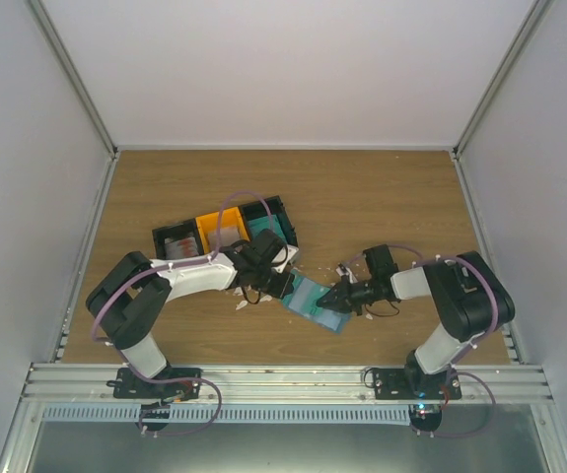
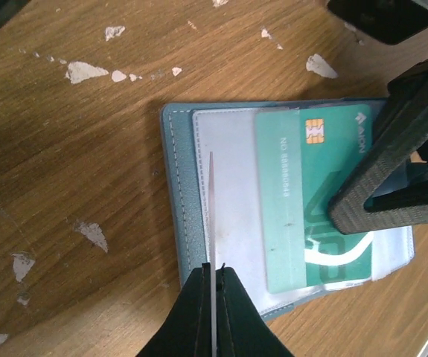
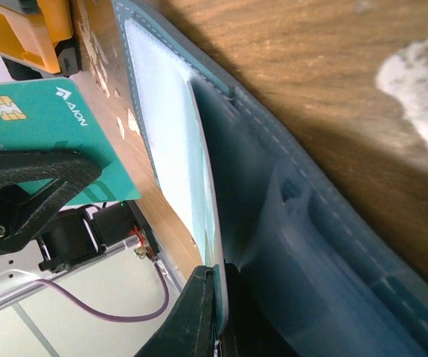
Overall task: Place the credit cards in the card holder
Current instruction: Insert the credit card into the card holder, then adjust the card holder at the center of the board, then insert the credit card into the card holder.
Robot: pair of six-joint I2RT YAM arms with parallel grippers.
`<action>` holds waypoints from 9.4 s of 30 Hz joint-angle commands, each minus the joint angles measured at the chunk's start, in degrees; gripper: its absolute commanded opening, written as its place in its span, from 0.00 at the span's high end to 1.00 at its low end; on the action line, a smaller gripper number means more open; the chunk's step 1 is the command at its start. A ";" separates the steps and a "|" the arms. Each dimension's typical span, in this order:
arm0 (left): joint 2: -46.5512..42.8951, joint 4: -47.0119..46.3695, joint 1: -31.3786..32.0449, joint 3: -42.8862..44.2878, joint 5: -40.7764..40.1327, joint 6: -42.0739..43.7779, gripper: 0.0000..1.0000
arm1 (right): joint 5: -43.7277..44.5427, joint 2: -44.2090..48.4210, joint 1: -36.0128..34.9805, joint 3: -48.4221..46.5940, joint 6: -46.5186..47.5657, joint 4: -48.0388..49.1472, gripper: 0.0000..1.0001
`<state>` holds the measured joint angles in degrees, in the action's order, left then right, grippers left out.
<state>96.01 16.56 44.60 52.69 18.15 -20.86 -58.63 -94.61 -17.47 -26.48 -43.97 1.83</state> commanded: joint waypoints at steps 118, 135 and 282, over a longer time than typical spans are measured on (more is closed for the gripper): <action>-16.29 -4.77 0.44 -5.93 2.12 -4.88 1.00 | 60.06 33.32 -24.86 -11.95 -20.64 -48.80 0.55; -14.52 -12.38 0.46 -9.52 8.43 -10.11 1.00 | 57.31 18.62 -31.49 -7.53 -14.72 -37.46 0.52; 3.08 -40.25 13.27 -12.19 -10.53 -42.59 1.00 | 47.66 23.58 -13.02 1.31 -1.23 -29.99 0.74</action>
<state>98.10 -19.09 57.19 41.01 9.61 -60.95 -9.87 -69.73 -30.81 -28.27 -44.27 -26.94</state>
